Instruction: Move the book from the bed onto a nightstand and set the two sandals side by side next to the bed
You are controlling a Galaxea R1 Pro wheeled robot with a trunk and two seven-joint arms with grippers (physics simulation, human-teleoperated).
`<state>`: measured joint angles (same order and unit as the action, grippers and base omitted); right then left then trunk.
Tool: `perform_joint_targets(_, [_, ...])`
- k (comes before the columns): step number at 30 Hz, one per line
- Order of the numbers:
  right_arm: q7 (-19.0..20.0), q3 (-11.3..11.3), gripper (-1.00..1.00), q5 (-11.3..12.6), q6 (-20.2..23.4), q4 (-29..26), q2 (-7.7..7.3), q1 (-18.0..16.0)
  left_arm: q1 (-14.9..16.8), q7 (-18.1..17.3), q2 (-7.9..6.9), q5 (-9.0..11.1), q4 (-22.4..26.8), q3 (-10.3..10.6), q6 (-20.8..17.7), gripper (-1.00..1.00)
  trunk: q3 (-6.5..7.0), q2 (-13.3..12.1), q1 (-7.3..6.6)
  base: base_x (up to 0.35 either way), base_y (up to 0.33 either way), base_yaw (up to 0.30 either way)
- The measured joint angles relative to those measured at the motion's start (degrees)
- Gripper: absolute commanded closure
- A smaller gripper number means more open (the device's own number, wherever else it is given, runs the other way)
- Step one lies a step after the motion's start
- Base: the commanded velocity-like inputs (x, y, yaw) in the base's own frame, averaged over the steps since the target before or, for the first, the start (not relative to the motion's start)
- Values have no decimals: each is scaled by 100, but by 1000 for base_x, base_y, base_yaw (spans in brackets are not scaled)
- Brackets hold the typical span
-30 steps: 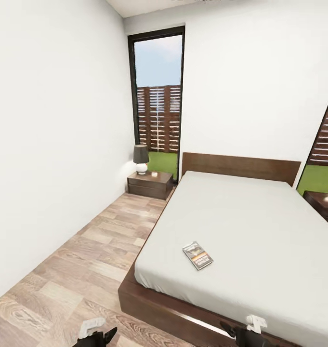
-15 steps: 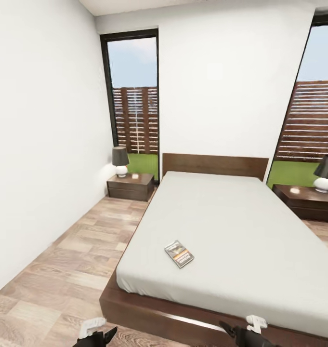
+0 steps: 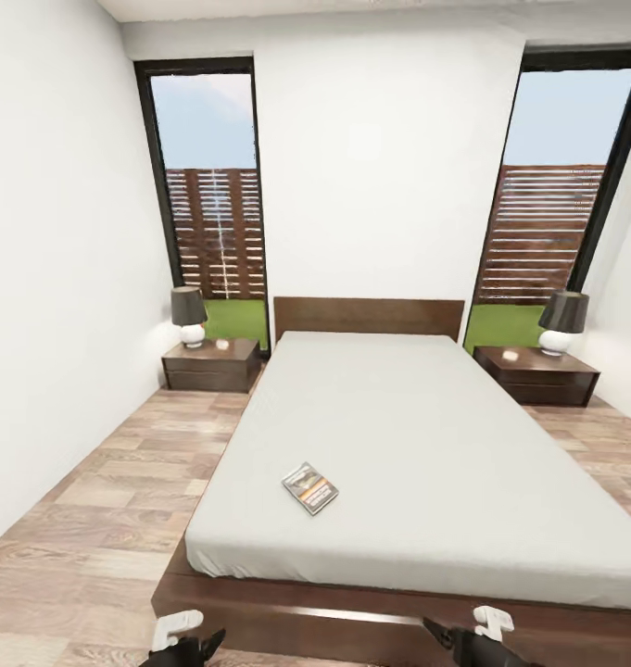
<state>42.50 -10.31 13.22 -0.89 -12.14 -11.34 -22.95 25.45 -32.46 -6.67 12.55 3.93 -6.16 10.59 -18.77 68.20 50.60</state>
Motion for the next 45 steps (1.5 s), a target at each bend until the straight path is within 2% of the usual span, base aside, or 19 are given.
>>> perform_joint_targets(12, [0,0,-100,2,0,1,0,-2,-1,0,0,1,1,-2,0,-100,33,0,0,0,0,-254])
perform_joint_targets(42, [8,-1,-100,8,2,2,1,-3,-2,-3,-1,2,2,1,0,-100,37,0,0,0,0,-6])
perform_joint_targets(45, [8,-1,-100,7,2,2,1,-3,-2,-3,-1,2,2,0,0,-100,90,-119,-65,0,0,0])
